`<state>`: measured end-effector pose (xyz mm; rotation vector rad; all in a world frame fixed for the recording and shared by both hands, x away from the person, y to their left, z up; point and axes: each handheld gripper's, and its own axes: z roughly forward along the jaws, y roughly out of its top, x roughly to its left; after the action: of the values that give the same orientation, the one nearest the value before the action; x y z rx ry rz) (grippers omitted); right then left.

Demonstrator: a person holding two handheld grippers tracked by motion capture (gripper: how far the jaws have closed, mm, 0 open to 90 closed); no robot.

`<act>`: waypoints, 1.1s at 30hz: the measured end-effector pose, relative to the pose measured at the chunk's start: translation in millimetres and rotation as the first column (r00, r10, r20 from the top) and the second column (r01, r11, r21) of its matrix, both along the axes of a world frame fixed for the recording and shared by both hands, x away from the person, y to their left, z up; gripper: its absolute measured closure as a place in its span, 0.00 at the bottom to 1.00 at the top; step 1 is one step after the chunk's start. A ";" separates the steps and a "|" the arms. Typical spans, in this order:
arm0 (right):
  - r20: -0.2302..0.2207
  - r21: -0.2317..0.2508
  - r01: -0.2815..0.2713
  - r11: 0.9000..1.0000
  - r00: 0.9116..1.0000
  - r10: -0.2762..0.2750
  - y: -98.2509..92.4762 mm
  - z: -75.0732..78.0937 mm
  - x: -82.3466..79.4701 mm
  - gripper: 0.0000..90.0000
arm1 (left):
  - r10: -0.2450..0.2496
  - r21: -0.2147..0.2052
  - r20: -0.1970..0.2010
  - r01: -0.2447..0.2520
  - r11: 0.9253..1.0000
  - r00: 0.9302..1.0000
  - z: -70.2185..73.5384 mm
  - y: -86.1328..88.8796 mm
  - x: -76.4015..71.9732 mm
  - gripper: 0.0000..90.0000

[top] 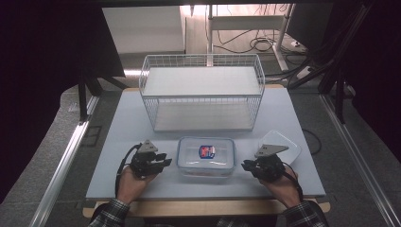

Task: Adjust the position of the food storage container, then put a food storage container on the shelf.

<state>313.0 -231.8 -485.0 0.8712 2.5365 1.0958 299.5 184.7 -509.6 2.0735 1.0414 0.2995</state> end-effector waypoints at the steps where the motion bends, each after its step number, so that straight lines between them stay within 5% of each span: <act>1: 0.008 0.009 0.005 1.000 1.000 -0.005 -2.0 1.4 -0.5 0.79 | 0.019 -0.013 0.005 -0.019 1.000 1.000 0.0 5.2 -2.8 0.61; 6: 0.049 0.037 0.031 0.999 0.998 -0.033 -6.3 3.3 -2.6 0.54 | 0.022 -0.054 0.039 -0.020 0.998 0.999 1.9 12.8 -10.6 0.35; 10: 0.051 0.057 0.040 0.998 0.998 -0.043 -7.9 -0.2 -0.4 0.34 | 0.005 -0.041 0.051 -0.003 0.999 0.999 -1.5 13.2 -17.6 0.23; 15: 0.044 0.094 0.045 0.995 0.998 -0.049 -10.1 -1.1 1.2 0.23 | 0.006 -0.038 0.048 -0.004 0.999 0.999 -3.5 13.2 -19.3 0.13; 21: 0.030 0.126 0.070 0.990 0.997 -0.074 -10.1 -3.7 2.9 0.15 | 0.000 -0.036 0.041 0.002 0.999 0.999 -5.3 13.9 -17.8 0.06; 25: 0.024 0.150 0.067 0.987 0.997 -0.071 -9.1 -2.6 2.7 0.11 | -0.021 0.010 0.060 0.020 1.000 0.998 -8.4 10.6 -16.3 0.05; 33: 0.021 0.150 0.056 0.987 0.998 -0.060 -3.7 3.3 3.7 0.07 | -0.010 -0.064 0.055 0.013 0.998 0.998 -1.3 11.4 -9.2 0.02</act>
<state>316.7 -235.5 -481.7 0.9559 2.4173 1.2836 290.2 196.1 -510.9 2.0024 0.9939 0.3111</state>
